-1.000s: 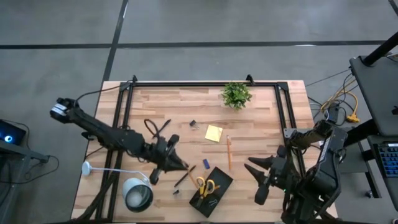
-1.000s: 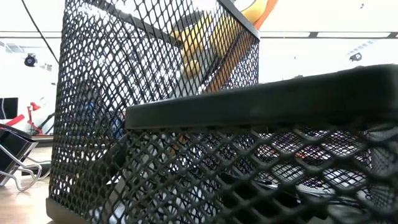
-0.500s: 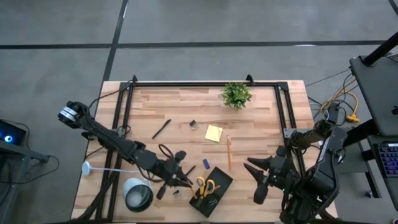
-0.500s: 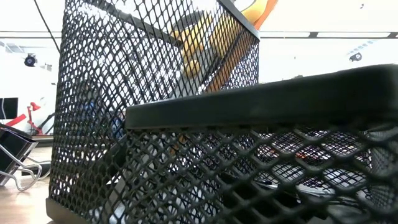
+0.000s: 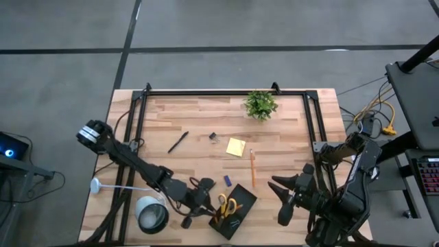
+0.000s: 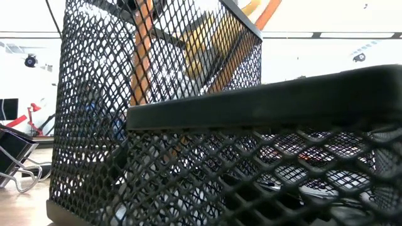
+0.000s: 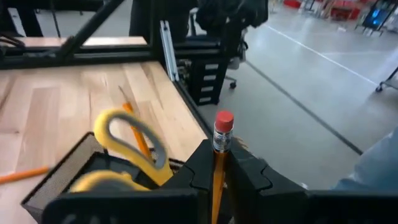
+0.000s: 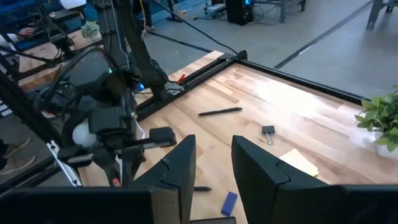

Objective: Pick and place office supplies into organizer
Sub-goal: Put the left pencil into the desk organizer

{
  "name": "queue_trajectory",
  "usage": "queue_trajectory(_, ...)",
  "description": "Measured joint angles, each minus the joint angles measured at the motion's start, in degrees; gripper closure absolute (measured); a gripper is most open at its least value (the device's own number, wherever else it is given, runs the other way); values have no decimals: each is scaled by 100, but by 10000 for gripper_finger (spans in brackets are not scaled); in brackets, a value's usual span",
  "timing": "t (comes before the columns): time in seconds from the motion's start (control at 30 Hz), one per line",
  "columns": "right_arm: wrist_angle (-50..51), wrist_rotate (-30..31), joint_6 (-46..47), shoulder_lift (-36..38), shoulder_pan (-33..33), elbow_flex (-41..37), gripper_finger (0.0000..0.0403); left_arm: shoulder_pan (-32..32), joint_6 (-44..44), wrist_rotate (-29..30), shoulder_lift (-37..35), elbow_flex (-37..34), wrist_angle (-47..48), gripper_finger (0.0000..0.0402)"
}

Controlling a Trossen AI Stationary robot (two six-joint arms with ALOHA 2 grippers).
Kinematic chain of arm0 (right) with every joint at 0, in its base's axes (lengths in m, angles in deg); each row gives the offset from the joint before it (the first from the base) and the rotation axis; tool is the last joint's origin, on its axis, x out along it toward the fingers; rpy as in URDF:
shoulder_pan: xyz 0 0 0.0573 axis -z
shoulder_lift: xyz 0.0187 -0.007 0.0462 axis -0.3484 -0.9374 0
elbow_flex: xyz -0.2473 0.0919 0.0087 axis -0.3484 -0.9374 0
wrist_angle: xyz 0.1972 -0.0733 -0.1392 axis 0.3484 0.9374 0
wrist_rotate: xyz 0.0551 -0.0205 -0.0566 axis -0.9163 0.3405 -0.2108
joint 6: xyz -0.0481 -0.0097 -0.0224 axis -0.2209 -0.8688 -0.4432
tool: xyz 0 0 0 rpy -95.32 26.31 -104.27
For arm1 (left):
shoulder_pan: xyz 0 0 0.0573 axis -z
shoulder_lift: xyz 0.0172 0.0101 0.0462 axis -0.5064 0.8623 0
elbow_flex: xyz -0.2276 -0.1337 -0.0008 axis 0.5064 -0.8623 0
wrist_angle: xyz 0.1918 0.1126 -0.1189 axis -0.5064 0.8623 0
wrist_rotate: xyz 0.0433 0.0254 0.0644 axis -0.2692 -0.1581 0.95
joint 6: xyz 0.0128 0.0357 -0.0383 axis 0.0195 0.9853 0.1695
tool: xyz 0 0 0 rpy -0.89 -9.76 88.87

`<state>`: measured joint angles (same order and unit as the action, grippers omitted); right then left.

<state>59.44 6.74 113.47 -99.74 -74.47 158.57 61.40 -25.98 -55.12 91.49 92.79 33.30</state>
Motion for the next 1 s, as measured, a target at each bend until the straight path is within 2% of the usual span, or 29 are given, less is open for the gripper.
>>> queue_trajectory(0.3, 1, -35, 3, 0, 2, -7, 310, 5, 5, 42, 285, -25, -61, 393)
queue_trajectory(0.43, 1, -54, 1, 0, 17, -11, 310, 5, 27, 44, 302, 10, -38, 381)
queue_trajectory(0.8, 1, -79, -39, -2, 48, -20, 310, -6, 0, 44, 260, -12, -65, 294)
queue_trajectory(1.0, 3, -81, -23, -11, 54, -72, 309, -37, 287, 393, -275, 40, -123, 246)
